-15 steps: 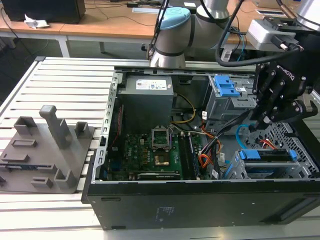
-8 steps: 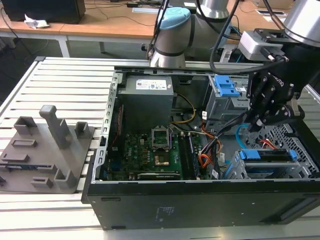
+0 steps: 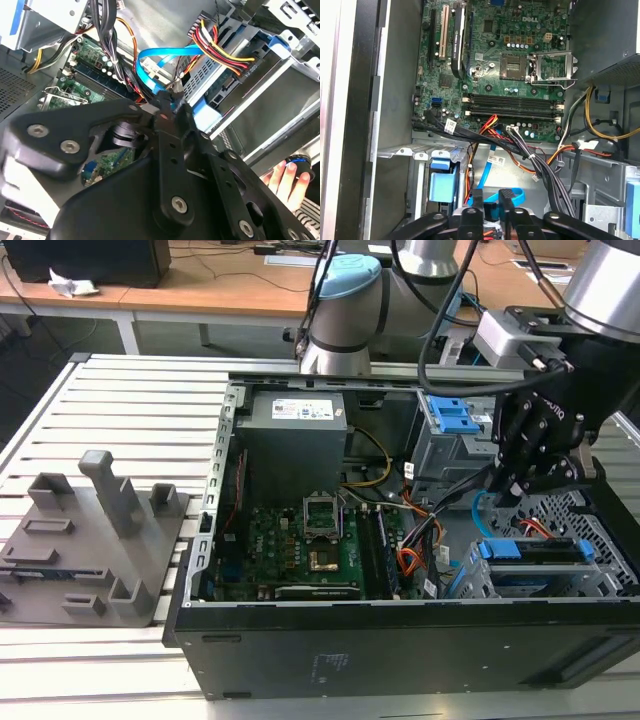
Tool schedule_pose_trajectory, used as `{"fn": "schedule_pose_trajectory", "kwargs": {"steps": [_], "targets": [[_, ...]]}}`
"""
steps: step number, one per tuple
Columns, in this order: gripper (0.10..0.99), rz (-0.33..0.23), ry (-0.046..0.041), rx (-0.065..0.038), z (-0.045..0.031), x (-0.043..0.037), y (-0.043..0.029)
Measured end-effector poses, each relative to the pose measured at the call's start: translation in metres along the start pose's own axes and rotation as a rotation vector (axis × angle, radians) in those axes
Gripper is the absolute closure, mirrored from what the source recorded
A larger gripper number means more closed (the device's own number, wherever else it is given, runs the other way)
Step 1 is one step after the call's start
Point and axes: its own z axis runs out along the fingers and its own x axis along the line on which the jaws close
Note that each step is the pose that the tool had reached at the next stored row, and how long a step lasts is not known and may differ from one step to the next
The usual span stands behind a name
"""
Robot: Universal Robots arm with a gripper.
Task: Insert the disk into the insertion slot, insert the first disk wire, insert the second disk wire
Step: 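Insert the second disk wire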
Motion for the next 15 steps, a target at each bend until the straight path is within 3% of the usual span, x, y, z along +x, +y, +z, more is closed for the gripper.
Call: {"fn": "schedule_pose_trajectory", "kwargs": {"steps": [1, 2, 6, 7, 9, 10, 13, 15], "targets": [[0.867, 0.0, 0.0, 0.0, 0.0, 0.0, 0.0], [0.922, 0.0, 0.0001, 0.0, 0.0, 0.0, 0.0], [0.922, 0.0, 0.0, 0.0, 0.0002, 0.0, 0.0], [0.922, 0.0, -0.0002, 0.0, 0.0004, 0.0031, 0.0001], [0.922, 0.0, -0.0004, 0.0, 0.001, 0.0257, 0.0015], [0.922, 0.0, -0.001, 0.0, 0.0012, 0.0304, 0.0017], [0.922, 0.0, -0.0028, -0.006, 0.0007, 0.0331, -0.0098], [0.922, 0.0, -0.0031, -0.008, 0.0009, 0.0376, -0.0119]]}}
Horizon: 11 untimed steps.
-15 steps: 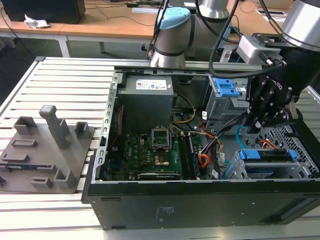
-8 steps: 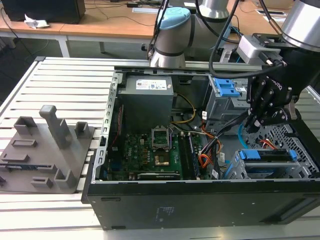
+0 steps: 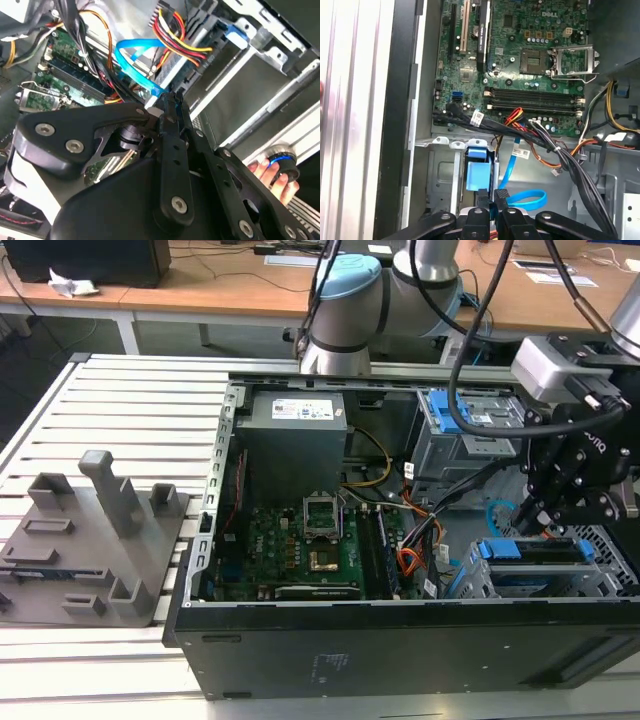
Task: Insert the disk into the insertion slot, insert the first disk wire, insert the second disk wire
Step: 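Insert the second disk wire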
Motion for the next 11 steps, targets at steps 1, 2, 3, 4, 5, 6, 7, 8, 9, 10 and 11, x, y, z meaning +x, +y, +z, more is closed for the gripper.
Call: {"fn": "schedule_pose_trajectory", "kwargs": {"steps": [1, 2, 3, 4, 5, 6, 7, 8, 9, 10, 11], "targets": [[0.922, 0.0, 0.0, 0.0, 0.0001, 0.0027, 0.0001], [0.922, 0.0, 0.0002, 0.0, 0.0001, 0.0052, 0.0003], [0.922, 0.0, 0.0, 0.0, 0.0002, 0.0065, 0.0004], [0.922, 0.0, 0.0, 0.0, 0.0002, 0.0065, 0.0003], [0.922, 0.0, 0.0, 0.0, 0.0002, 0.0065, 0.0004], [0.922, 0.0, 0.0001, 0.0, 0.0002, 0.0067, 0.0004], [0.922, 0.0, 0.0, 0.0, 0.0004, 0.0068, 0.0002], [0.922, 0.0, 0.0001, 0.0, 0.0021, 0.0067, -0.0009], [0.922, 0.0, 0.0, 0.0, 0.0039, 0.0067, -0.0015], [0.922, 0.0, 0.0001, 0.0, 0.0049, 0.0067, -0.0018], [0.922, 0.0, 0.0, 0.0, 0.0058, 0.0067, -0.002]]}}
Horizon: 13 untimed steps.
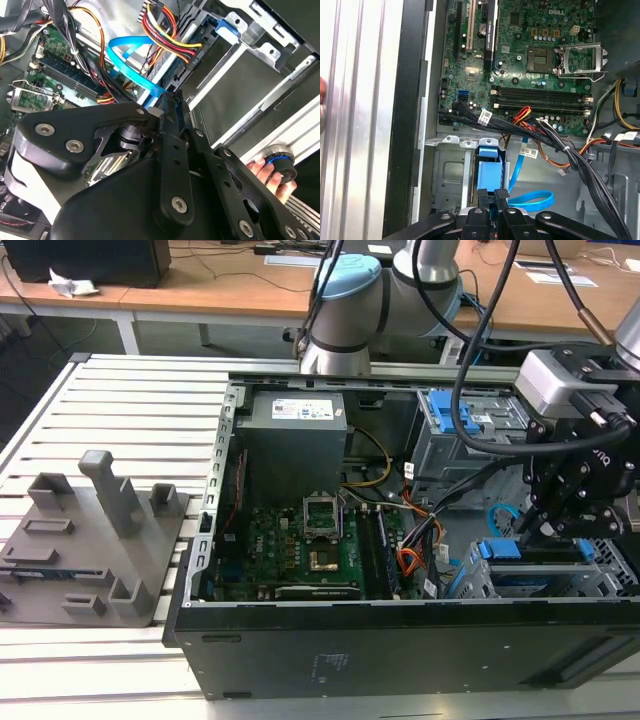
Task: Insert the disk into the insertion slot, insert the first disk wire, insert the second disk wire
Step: 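Insert the second disk wire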
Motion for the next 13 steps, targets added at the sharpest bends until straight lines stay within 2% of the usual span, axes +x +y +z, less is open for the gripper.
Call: {"fn": "schedule_pose_trajectory", "kwargs": {"steps": [4, 9, 11, 13], "targets": [[0.922, 0.0, 0.0001, 0.0, 0.0021, 0.0, -0.0008], [0.922, 0.0, -0.0042, 0.0, 0.0038, 0.0002, -0.0067], [0.922, 0.0, -0.0189, 0.001, 0.0053, -0.0003, -0.0079], [0.922, -0.001, -0.0273, 0.001, 0.0061, -0.0005, -0.0087]]}}
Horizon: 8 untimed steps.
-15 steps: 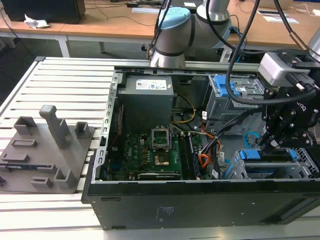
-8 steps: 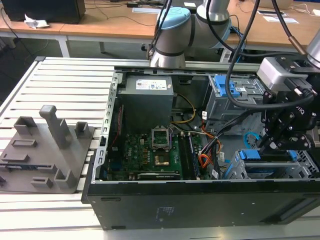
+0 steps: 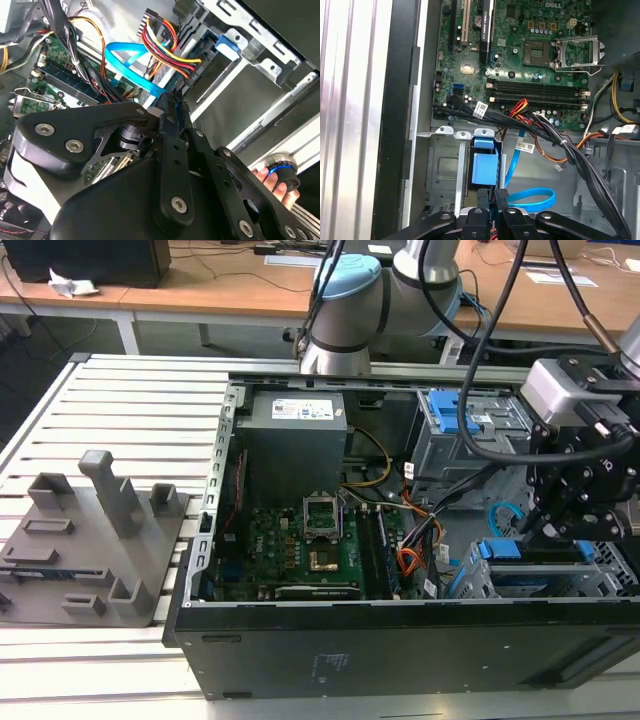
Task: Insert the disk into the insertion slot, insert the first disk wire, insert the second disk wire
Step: 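Insert the second disk wire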
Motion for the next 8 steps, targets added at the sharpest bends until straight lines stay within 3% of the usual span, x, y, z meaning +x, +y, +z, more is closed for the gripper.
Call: {"fn": "schedule_pose_trajectory", "kwargs": {"steps": [3, 8], "targets": [[0.922, 0.0, -0.0071, 0.0, 0.0014, 0.0002, -0.0034], [0.922, 0.0, -0.0076, 0.0, 0.0028, 0.0012, -0.0071]]}}
